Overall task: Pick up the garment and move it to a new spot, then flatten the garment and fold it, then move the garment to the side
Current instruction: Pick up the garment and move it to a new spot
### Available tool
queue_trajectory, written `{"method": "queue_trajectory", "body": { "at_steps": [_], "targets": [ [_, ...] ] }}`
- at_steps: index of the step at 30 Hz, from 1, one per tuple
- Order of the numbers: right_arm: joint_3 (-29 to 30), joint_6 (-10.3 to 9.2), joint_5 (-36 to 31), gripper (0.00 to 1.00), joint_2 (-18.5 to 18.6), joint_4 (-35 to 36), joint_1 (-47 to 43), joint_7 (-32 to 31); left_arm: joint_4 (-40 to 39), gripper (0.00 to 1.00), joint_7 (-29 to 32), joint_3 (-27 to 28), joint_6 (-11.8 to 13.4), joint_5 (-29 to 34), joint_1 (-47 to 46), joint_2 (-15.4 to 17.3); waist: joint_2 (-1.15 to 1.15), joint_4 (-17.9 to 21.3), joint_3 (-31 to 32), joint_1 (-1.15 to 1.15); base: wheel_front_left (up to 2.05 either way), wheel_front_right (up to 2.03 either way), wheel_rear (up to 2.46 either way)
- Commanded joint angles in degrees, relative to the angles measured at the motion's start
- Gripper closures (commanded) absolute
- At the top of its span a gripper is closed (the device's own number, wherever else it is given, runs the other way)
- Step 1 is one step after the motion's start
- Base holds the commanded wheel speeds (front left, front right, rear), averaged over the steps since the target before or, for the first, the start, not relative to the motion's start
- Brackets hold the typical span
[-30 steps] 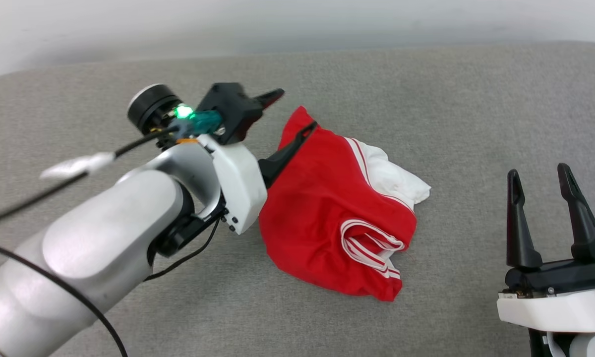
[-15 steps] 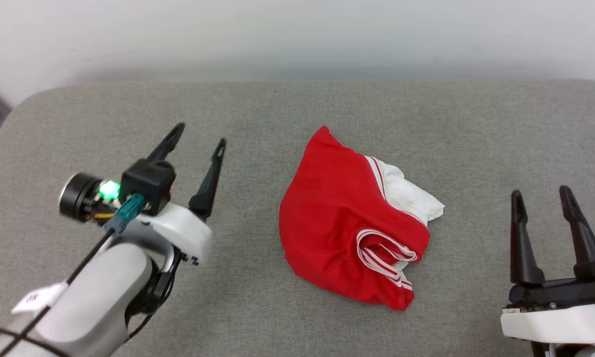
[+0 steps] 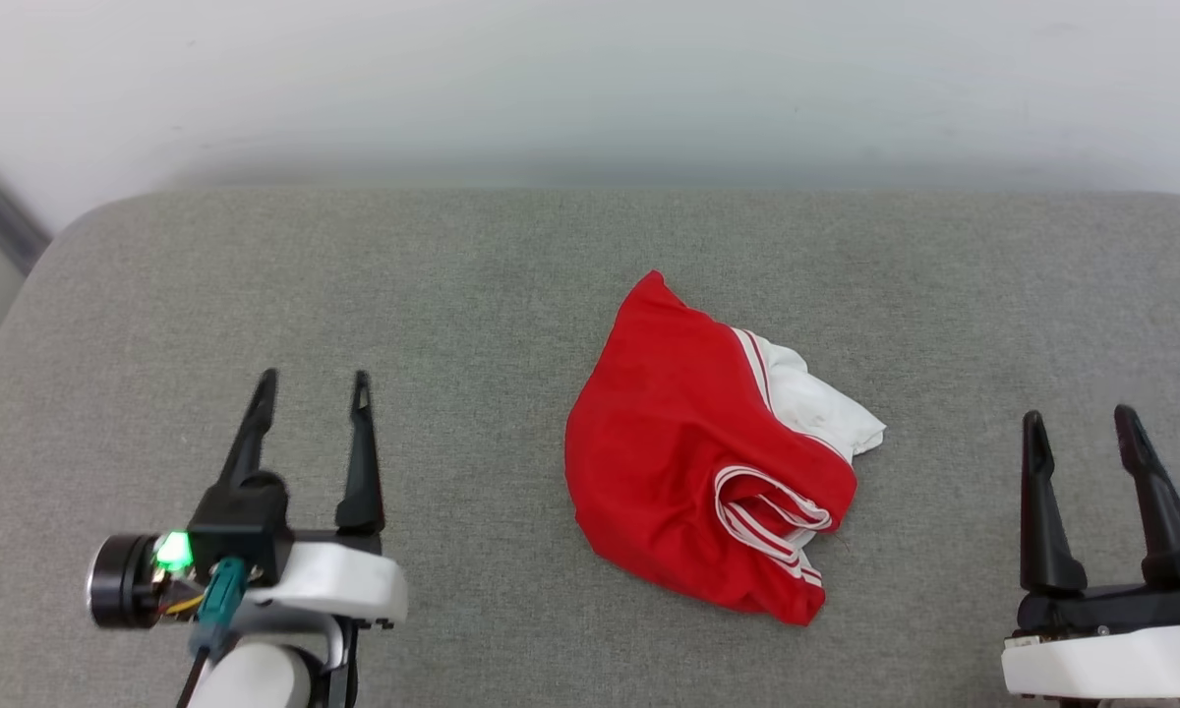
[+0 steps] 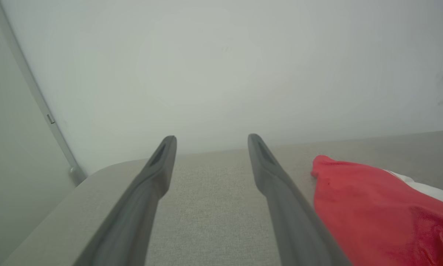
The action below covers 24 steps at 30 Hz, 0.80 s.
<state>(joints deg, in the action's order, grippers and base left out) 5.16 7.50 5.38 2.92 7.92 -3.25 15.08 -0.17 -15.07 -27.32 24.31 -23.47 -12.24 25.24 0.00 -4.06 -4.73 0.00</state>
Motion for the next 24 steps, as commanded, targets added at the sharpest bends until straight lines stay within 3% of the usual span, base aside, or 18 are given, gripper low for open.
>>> {"method": "queue_trajectory", "body": {
  "at_steps": [1,12,18,24],
  "targets": [
    [-0.2,-0.02,0.7,0.0,-0.1,-0.4,-0.8,0.1,-1.1,0.0,-0.1,3.3,-1.1,2.2,2.7,-2.0,0.0,0.1,0.3,0.0,0.0,0.0,0.0],
    [-1.9,-0.02,2.2,0.0,-0.1,-2.6,-3.4,0.1,-3.1,0.0,-0.1,15.0,-8.9,14.0,14.3,-11.8,0.0,0.5,2.2,0.0,0.0,0.0,0.0],
    [-2.3,-0.02,2.7,0.0,-0.1,-3.5,-5.1,0.1,-2.7,0.0,-0.1,17.5,-12.8,17.2,18.2,-15.0,0.0,1.0,3.5,0.0,0.0,0.0,0.0],
    [-2.1,-0.02,3.2,0.0,-0.1,-4.1,-6.2,0.1,-3.2,0.0,-0.1,19.8,-14.7,18.5,19.9,-17.7,0.0,1.2,4.3,0.0,0.0,0.0,0.0]
  ]
}}
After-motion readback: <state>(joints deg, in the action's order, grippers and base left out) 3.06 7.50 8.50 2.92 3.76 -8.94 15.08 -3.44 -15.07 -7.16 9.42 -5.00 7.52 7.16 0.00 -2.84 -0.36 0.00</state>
